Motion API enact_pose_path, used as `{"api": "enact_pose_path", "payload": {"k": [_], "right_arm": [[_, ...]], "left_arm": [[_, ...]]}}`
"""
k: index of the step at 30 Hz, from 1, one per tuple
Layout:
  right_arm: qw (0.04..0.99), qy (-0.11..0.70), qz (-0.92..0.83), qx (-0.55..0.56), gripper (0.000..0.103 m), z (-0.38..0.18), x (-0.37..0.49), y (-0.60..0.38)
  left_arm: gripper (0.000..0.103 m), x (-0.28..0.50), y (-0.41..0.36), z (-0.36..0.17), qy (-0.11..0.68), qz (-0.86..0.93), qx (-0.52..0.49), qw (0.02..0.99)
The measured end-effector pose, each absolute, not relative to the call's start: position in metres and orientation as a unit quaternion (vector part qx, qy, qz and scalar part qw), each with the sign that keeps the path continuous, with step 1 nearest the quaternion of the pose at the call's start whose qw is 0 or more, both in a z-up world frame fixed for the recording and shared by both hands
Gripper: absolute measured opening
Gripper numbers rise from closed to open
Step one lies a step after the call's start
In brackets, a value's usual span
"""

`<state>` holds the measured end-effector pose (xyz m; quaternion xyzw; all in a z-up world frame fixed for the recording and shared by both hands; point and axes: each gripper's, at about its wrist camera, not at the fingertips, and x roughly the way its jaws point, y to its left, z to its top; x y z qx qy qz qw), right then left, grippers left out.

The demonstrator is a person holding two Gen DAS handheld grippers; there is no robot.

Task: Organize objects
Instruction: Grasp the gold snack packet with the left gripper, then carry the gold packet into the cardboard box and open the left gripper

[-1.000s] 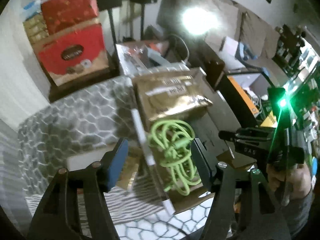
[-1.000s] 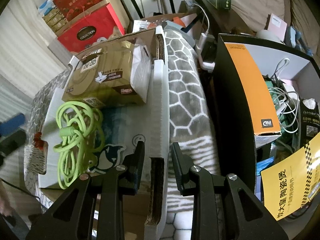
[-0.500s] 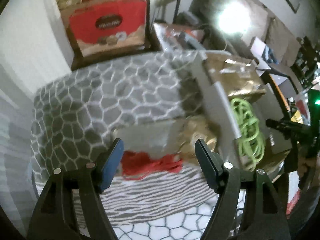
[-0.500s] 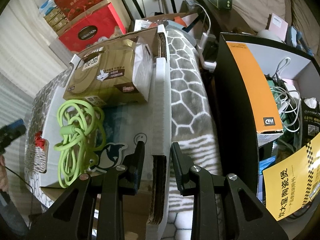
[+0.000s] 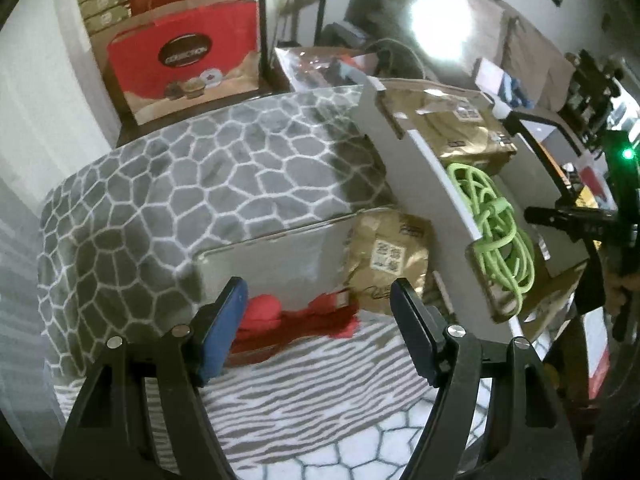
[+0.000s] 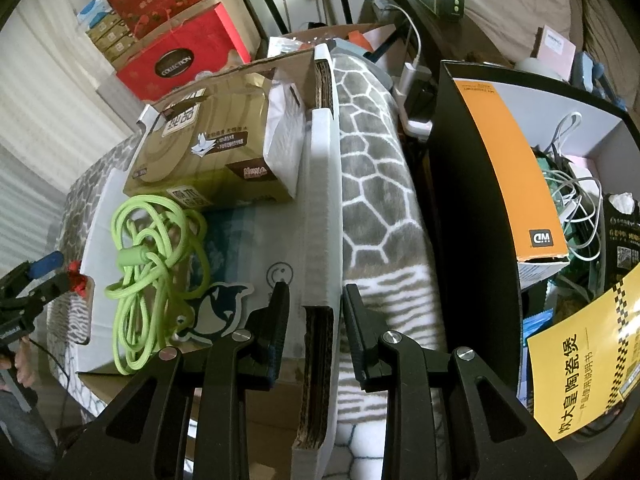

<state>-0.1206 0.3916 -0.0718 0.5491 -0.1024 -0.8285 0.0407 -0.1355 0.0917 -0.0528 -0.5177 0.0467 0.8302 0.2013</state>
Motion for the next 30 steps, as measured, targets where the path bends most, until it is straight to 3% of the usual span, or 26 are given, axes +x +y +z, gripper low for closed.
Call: {"api": "enact_pose_path", "payload": {"k": [12,16,22,30], "right_arm": [[0.042,-0.103,-0.828,0.550,0.028,-0.072,-0.121,0.392],[0.040,-0.107,-0.829,0.548,0.029,-0.071,-0.120,0.394],[0.040,-0.108,-0.831,0.544,0.029,-0.067,-0.117,0.393],[0.039,-0.112,-0.833,0.541,0.028,-0.065,-0.115,0.394]], "left_arm": [[0.071,-0.153,0.141,-0.075,0.082,0.797,-0.547,0.242],[0.049,-0.155,0.141,-0.082,0.077,0.792,-0.552,0.247],[0.042,-0.154,0.132,-0.070,0.045,0.802,-0.541,0.249],[0.042,-0.142,0.125,-0.015,0.022,0.825,-0.488,0.284]]}}
